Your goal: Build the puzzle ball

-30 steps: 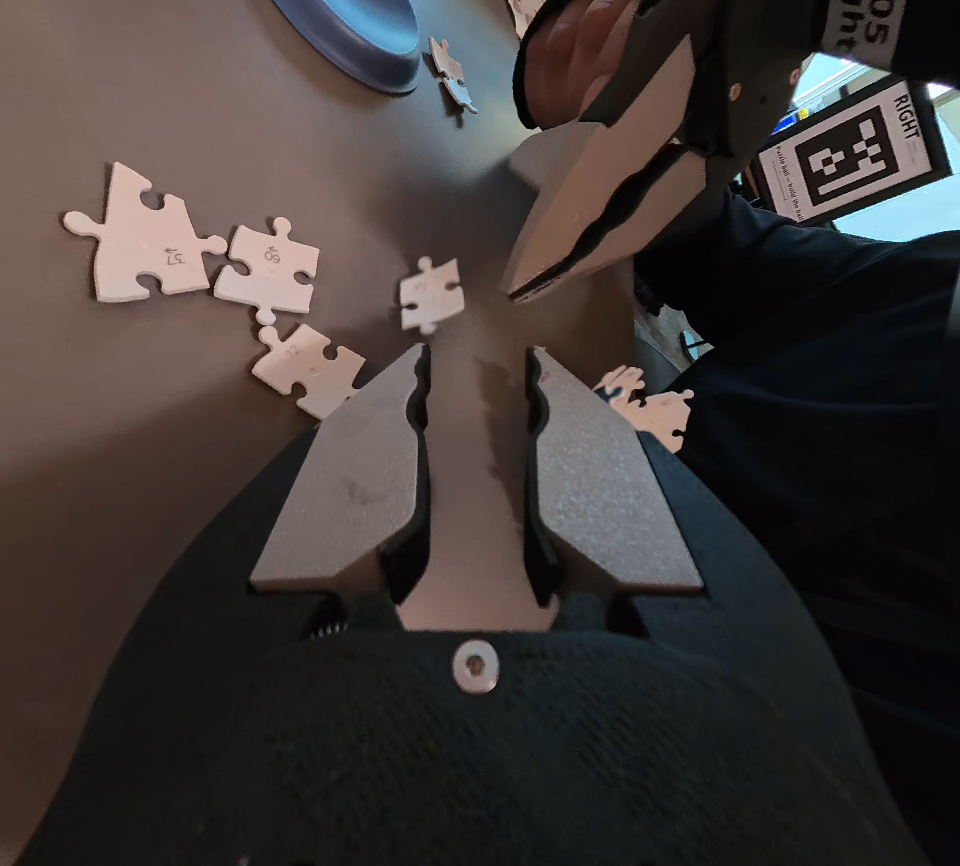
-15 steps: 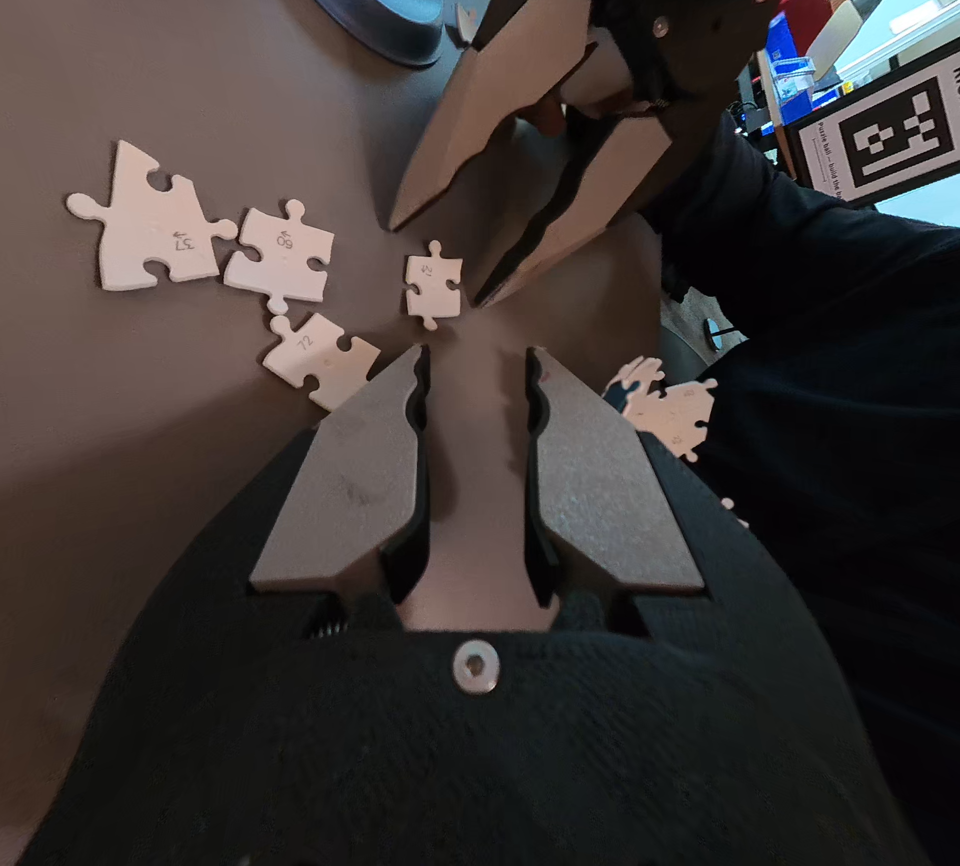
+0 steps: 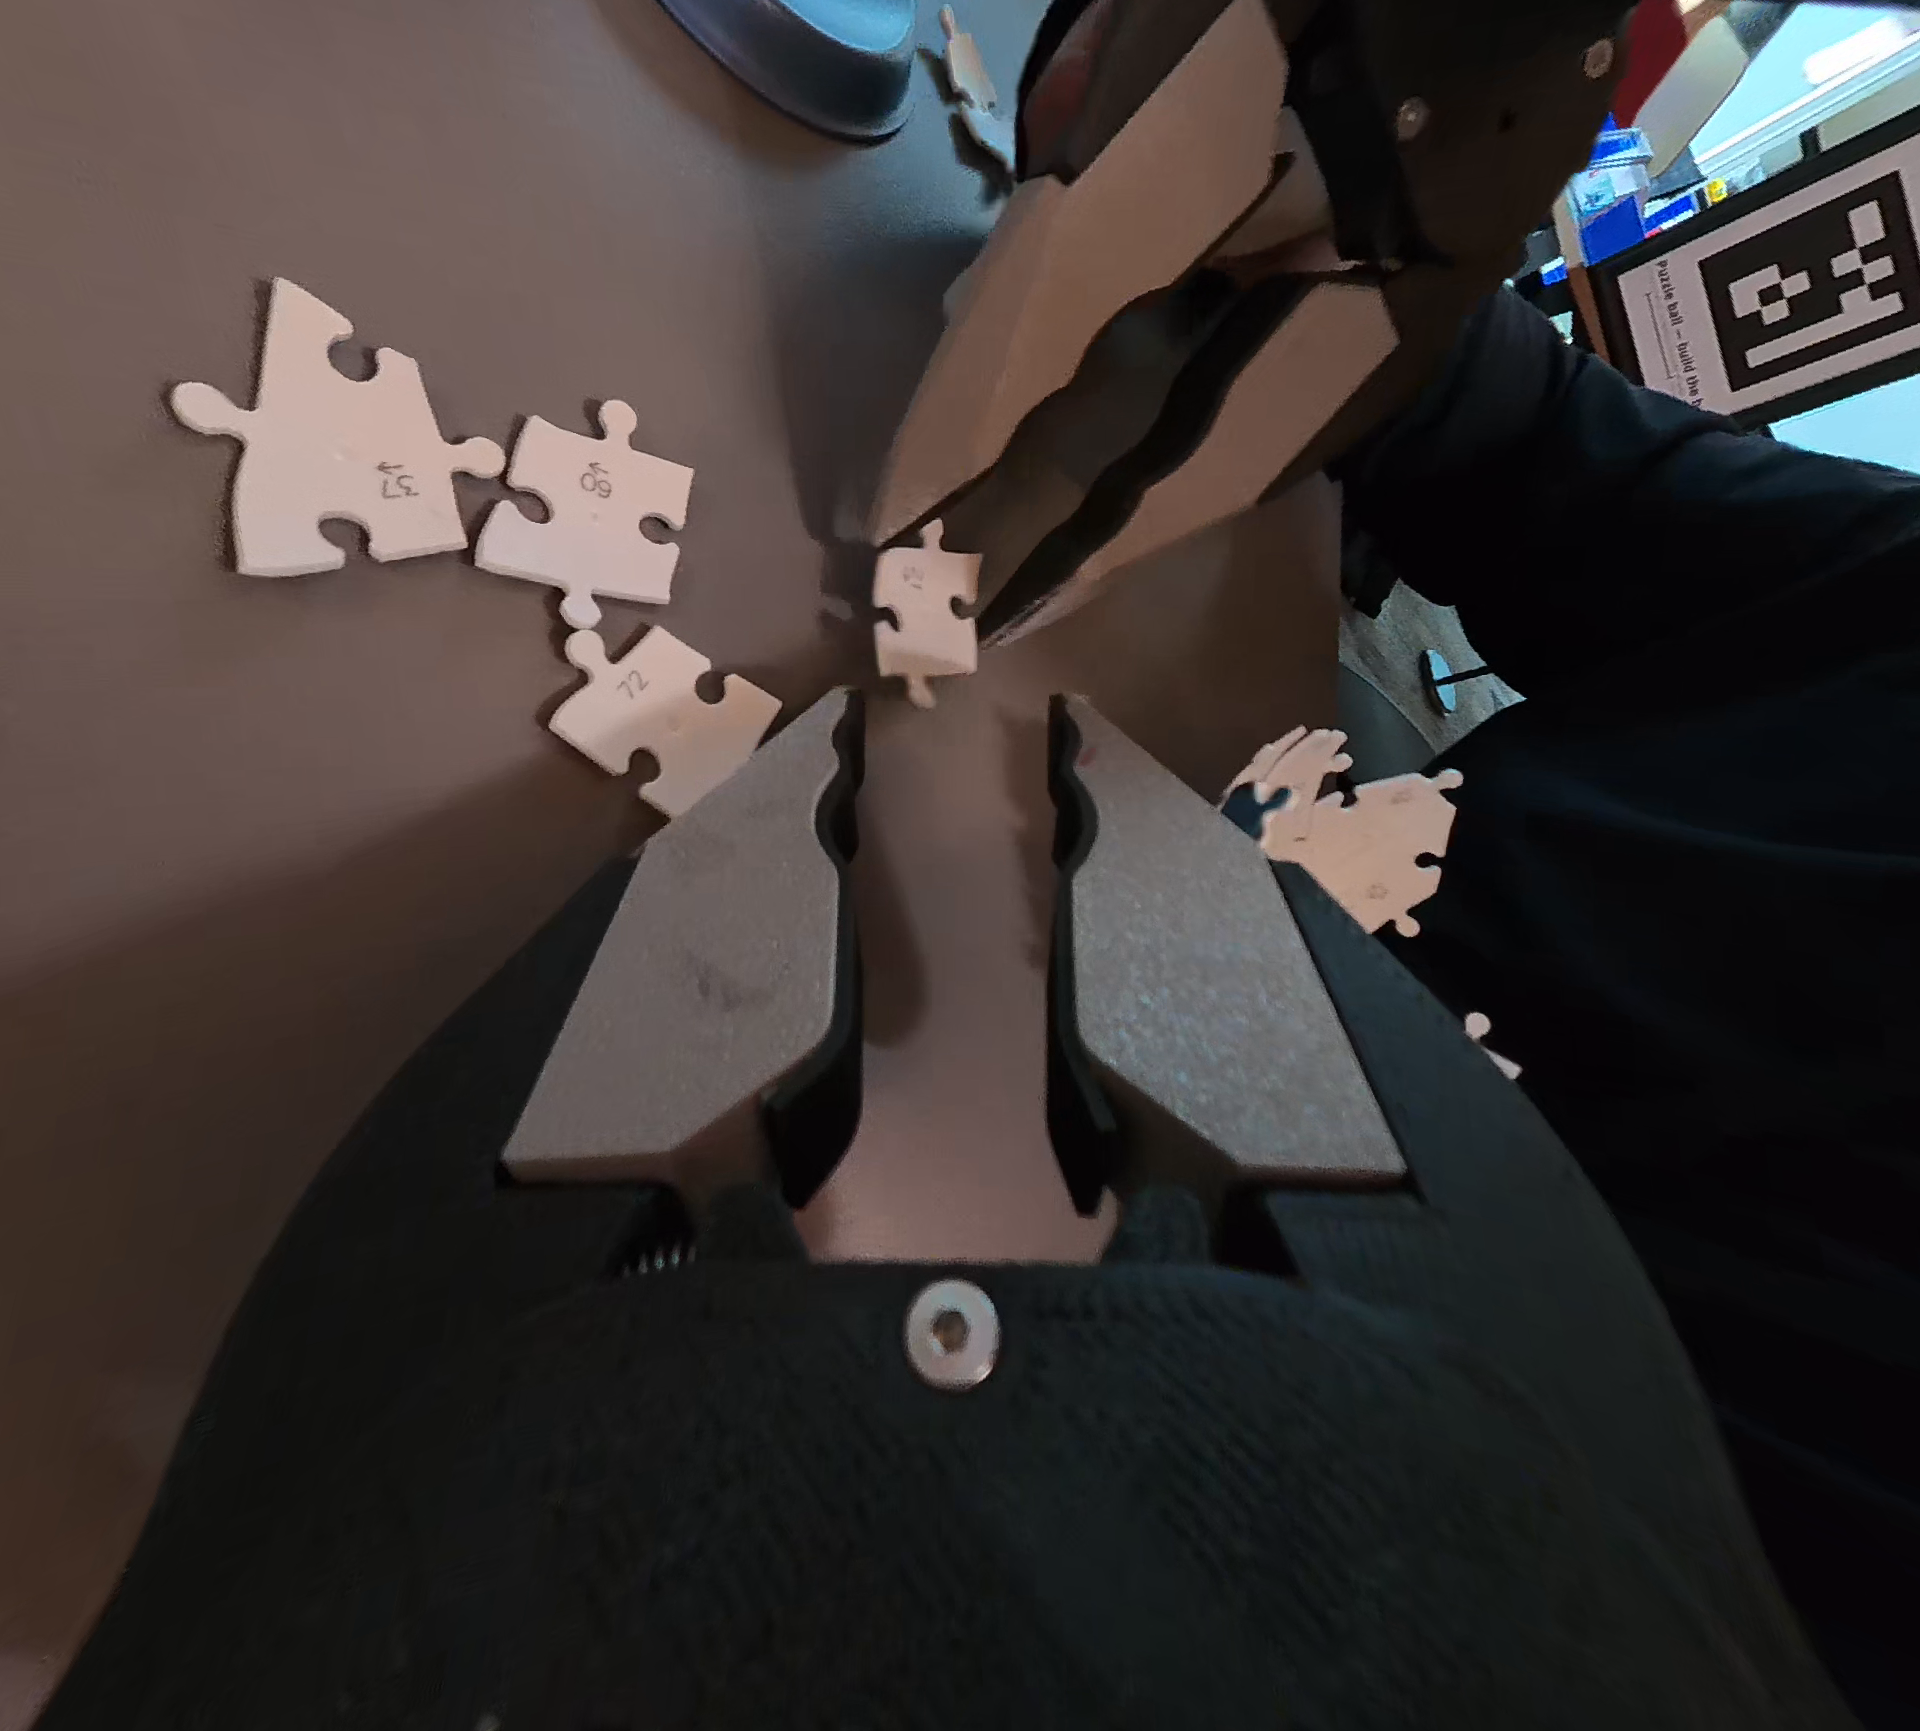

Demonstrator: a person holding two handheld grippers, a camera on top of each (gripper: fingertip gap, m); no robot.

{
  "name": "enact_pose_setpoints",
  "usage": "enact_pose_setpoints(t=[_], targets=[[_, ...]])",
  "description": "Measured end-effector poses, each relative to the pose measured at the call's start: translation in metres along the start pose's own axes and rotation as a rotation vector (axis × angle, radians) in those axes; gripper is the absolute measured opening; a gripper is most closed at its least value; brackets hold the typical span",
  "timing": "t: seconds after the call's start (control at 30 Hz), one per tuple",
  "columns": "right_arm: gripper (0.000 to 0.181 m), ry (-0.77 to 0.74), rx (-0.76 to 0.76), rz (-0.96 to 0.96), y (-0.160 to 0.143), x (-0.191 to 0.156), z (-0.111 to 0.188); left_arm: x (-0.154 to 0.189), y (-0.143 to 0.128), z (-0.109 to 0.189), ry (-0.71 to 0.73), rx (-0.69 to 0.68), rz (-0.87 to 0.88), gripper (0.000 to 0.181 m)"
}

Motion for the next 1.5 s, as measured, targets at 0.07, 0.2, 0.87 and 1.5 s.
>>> enact_pose_setpoints(t=[0.07,0.2,0.87,1.5], targets=[[0.023,-0.004,0.031,-0.003,0.004,0.000,0.005,-0.001,0.001,0.001,-0.001,0.008,0.003,0.033],[0.023,0.007,0.094,0.007,0.012,-0.004,0.013,0.000,0.002,0.002,-0.047,0.028,0.019,0.034],[0.023,-0.015,0.091,0.041,0.021,-0.011,0.003,0.011,0.002,0.002,-0.116,0.018,-0.016,0.000],[0.024,0.071,0.527,-0.465,0.044,0.021,0.028,0.040,0.031,0.060,-0.048,0.560,-0.338,0.000]])
Point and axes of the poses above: each gripper's, where its closed fingertips meet, z back along the fingers, y out of its top, x = y × z across the jaws, the point moved 9 cm from there along z, back along the fingers, and after that the axes turned 1 degree about z, right-handed, at the moved point
